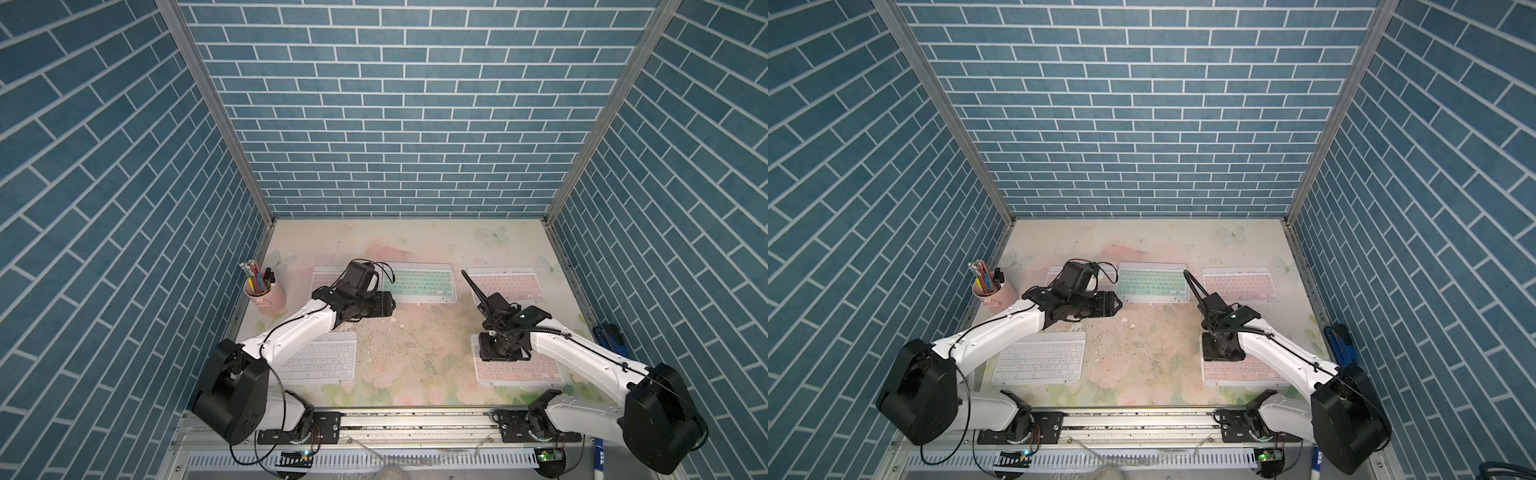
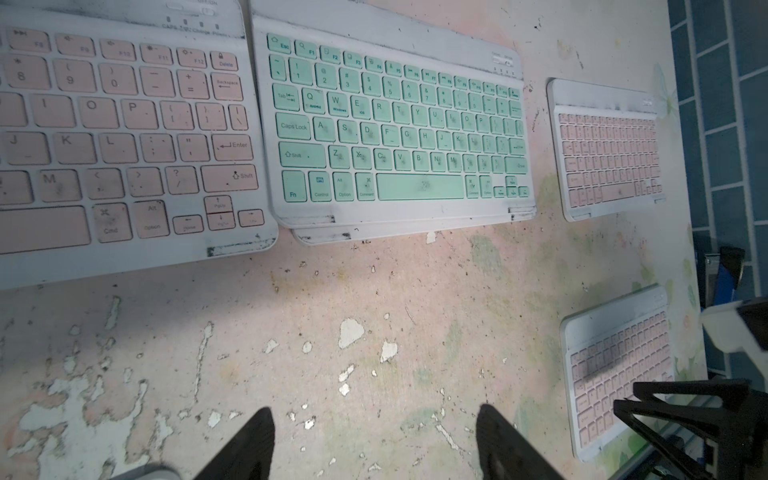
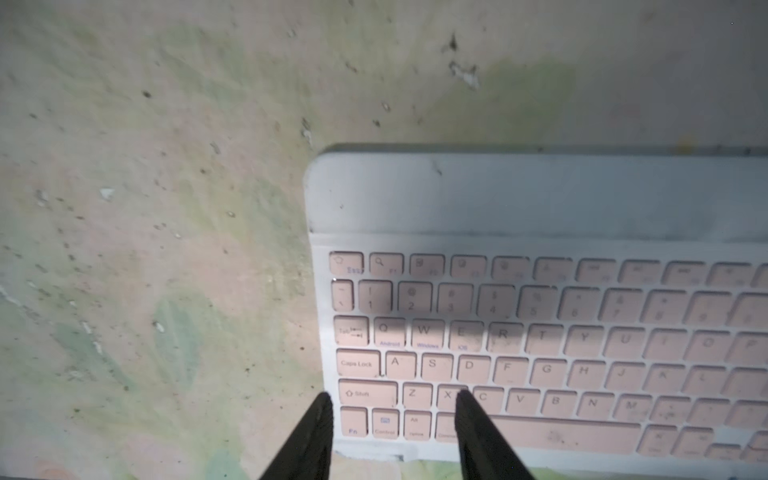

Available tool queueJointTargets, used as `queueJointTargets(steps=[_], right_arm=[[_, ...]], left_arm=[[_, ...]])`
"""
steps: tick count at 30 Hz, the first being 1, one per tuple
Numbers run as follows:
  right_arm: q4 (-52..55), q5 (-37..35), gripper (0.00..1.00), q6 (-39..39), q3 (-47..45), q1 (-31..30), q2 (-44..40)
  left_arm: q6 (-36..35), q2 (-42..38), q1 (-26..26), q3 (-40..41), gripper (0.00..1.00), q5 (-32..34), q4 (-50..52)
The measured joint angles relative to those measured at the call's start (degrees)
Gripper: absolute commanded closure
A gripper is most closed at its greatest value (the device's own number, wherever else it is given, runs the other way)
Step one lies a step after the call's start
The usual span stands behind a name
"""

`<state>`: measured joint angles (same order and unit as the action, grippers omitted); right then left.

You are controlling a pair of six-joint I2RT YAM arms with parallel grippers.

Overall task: Stack the numeric keypads
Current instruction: Move the numeric keypad to the center of the board.

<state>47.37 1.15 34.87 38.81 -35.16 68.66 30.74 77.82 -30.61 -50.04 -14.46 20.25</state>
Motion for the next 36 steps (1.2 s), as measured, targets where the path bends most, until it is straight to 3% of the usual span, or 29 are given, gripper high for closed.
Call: queueJointTargets(steps=[24,36], right_arm=[[-13.5,1.1,0.5,6.1,-3.3,-6.3,5.6],[-27.8,3.7,0.51,8.4,8.3,-14.3,21.6]], left_arm=[[0.1,-6.2,0.0,2.5,0.22,0.9,5.2],[0.1,-11.1,0.0,3.2,0.22,2.7,9.0]])
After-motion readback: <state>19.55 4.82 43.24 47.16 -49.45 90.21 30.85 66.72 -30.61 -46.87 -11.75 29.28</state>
